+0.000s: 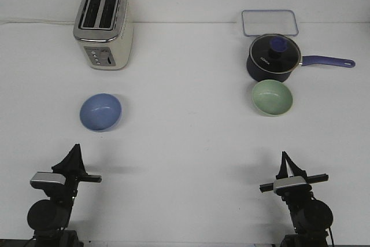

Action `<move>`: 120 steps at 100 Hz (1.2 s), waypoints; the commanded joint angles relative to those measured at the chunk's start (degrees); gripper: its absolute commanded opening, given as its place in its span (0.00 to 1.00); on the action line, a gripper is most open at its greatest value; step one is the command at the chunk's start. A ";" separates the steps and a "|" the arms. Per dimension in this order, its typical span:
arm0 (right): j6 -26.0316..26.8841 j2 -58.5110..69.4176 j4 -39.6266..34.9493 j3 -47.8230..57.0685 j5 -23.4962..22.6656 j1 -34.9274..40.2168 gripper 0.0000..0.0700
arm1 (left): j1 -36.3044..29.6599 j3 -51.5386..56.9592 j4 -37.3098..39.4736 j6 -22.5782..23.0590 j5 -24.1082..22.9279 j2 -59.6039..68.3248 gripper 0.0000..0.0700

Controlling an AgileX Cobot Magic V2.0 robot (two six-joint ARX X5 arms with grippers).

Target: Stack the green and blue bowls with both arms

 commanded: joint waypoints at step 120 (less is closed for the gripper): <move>35.85 57.09 -24.61 53.72 1.97 -3.52 0.78 | 0.04 -1.09 0.61 -0.11 -0.04 -0.07 0.02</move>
